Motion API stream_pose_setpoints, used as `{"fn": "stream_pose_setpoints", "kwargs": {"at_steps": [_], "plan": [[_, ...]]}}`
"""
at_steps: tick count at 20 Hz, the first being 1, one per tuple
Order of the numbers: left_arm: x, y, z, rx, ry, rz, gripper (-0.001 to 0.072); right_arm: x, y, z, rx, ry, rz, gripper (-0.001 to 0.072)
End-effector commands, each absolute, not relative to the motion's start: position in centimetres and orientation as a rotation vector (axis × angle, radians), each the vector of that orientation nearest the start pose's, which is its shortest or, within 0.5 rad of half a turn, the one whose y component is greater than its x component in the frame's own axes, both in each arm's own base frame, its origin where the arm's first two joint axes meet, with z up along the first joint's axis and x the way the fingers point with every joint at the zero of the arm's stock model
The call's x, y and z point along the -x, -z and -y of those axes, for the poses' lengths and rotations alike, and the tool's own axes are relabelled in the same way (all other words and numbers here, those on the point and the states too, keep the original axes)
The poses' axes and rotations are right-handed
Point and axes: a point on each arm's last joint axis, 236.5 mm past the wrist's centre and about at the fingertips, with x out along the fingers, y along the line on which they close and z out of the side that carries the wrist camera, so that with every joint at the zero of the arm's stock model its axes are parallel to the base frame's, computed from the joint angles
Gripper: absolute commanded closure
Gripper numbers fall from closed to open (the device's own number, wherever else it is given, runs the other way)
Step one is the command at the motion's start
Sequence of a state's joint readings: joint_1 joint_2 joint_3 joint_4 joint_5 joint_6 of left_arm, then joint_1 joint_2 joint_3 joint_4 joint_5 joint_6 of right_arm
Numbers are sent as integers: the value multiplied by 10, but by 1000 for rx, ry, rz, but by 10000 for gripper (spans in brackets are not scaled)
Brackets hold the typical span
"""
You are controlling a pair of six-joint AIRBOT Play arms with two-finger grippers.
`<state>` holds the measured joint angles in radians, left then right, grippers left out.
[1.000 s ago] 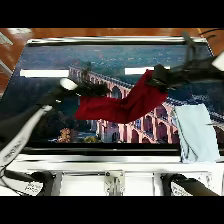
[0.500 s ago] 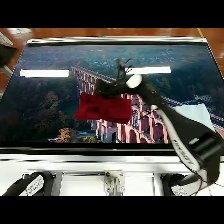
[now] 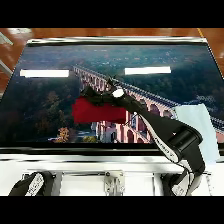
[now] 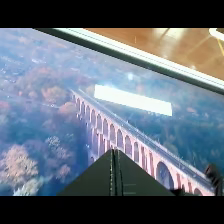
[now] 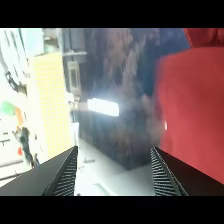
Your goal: Fold the shirts.
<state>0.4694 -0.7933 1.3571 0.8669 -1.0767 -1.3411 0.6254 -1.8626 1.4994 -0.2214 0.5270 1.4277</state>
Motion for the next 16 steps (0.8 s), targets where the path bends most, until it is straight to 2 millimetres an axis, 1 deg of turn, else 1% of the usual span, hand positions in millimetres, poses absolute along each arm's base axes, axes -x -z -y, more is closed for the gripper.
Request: {"fn": "stream_pose_setpoints", "kwargs": {"at_steps": [1, 2, 3, 4, 5, 6, 7, 8, 9, 10, 12, 14, 16], "plan": [[-342, -322, -23, 348, 117, -386, 672, -431, -22, -437, -892, -756, -1137, 146], [-342, -322, -23, 348, 117, -386, 672, -421, -20, -423, -820, -777, -1191, 146], [-342, -322, -23, 348, 117, -386, 672, -410, -13, -400, -718, -772, -1267, 146], [-342, -322, -23, 348, 117, -386, 672, -398, -1, -372, -606, -741, -1348, 145], [-342, -322, -23, 348, 117, -386, 672, -386, 13, -334, -477, -677, -1443, 142], [-342, -322, -23, 348, 117, -386, 672, -380, 26, -292, -360, -589, -1517, 30], [-342, -321, -23, 348, 117, -387, 672, -379, 35, -254, -279, -506, -1564, 20], [-342, -321, -23, 348, 117, -387, 672, -380, 42, -221, -245, -423, -1608, 21], [-342, -321, -23, 349, 117, -387, 672, -385, 49, -201, -255, -365, -1623, 20], [-343, -321, -23, 349, 117, -387, 672, -391, 54, -191, -286, -334, -1622, 21], [-343, -321, -23, 349, 117, -388, 672, -404, 71, -182, -334, -294, -1616, 21], [-343, -321, -23, 349, 117, -388, 671, -403, 91, -191, -376, -311, -1648, 20], [-343, -321, -23, 350, 117, -388, 671, -403, 103, -213, -443, -383, -1663, 21]]}}
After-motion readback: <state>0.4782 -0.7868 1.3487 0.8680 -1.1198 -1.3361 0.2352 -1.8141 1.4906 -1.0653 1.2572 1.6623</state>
